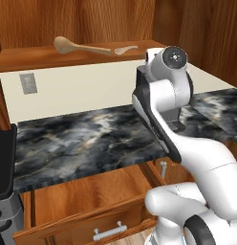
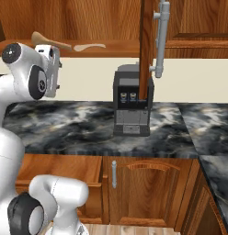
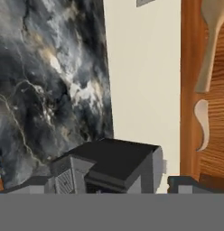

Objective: Organize the utensils by type. Pick up the wooden spoons from the counter and place them in the open cabinet. Then pick up the metallic utensils from the counter and place them in the open drawer.

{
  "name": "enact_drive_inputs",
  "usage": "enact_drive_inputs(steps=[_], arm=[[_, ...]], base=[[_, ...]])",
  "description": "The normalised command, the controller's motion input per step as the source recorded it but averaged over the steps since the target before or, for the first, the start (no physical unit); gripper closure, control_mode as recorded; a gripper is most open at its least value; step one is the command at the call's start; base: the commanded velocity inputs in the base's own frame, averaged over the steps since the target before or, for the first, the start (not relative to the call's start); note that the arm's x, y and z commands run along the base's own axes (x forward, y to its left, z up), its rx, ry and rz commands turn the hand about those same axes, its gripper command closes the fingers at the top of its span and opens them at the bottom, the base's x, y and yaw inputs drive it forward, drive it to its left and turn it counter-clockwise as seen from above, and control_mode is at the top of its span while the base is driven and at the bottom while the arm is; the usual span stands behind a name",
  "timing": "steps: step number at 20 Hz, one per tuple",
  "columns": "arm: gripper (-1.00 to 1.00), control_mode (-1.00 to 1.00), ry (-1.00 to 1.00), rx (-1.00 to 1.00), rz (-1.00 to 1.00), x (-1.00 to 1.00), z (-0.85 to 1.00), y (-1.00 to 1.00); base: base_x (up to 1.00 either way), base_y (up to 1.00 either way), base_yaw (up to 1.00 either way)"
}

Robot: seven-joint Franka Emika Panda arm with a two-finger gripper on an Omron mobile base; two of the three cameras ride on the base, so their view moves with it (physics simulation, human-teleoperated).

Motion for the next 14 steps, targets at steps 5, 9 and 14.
enact_drive_inputs(steps=[5,9,14], arm=[[-1.00,-1.00,0.15,0.07,-0.43,-0.84,-0.22,0.00],[-1.00,-1.00,0.11,0.13,-0.48,-0.83,-0.23,-0.04],[-1.00,-1.00,0.01,0.23,-0.44,-0.78,-0.21,-0.12]], base=[[0.00,0.00,0.00],[0.00,0.00,0.00],[0.00,0.00,0.00]])
